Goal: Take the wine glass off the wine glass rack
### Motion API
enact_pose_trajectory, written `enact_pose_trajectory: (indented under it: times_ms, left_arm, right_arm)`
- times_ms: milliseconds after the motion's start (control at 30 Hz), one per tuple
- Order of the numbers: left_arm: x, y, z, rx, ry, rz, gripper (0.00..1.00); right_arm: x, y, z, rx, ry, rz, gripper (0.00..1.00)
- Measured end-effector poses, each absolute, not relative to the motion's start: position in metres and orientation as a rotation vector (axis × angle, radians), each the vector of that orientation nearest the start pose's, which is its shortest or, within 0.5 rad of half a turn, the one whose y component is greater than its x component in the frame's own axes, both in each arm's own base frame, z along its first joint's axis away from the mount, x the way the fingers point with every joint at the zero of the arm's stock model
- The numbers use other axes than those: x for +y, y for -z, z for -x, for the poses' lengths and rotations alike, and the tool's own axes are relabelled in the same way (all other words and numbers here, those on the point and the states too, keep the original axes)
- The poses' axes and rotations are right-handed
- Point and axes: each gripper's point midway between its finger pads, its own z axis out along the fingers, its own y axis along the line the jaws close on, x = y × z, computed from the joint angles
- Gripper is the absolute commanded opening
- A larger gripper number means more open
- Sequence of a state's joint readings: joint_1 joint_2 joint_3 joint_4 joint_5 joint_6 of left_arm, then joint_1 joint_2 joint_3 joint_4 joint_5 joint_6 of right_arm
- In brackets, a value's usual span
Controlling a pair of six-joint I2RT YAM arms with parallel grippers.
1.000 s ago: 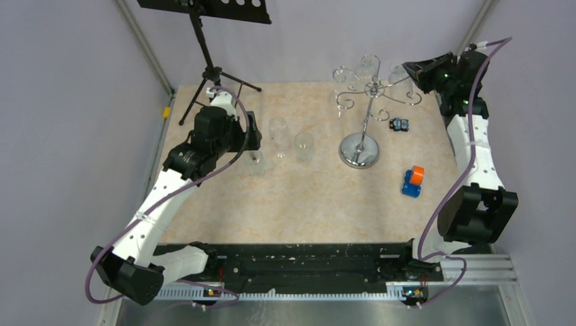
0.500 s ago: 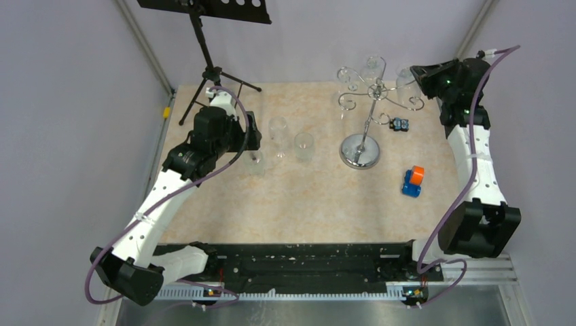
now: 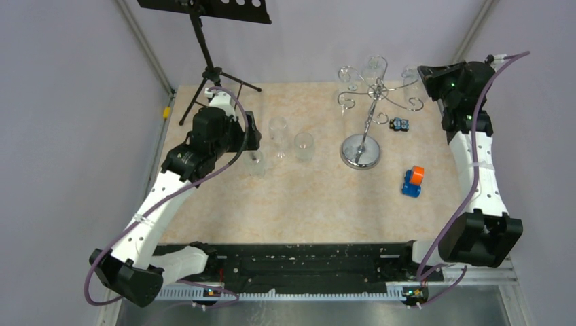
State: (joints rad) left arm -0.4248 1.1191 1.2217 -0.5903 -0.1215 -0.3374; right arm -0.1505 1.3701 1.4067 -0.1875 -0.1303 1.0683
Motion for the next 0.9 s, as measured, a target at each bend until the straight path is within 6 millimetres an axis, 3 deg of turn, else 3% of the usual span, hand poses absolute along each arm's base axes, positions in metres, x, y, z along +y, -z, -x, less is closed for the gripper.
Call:
enact_pose_trajectory:
  times_ms: [267, 600, 900]
  left_arm:
    - [-0.135, -0.286, -0.316, 2.067, 0.348, -0.014, 0.97]
    - [-0.135, -0.286, -0.316, 2.067, 0.349, -0.014, 0.97]
    - [-0.135, -0.286, -0.316, 2.066, 0.349, -0.014, 0.97]
  right_arm:
    - [-0.005, -0.383, -0.442, 1.512, -0.817, -0.967, 0.0]
    - [0.016, -0.38, -0.434, 1.538, -0.955, -0.946, 0.0]
    - [0.025, -0.384, -0.439, 1.52, -1.045, -0.905, 0.0]
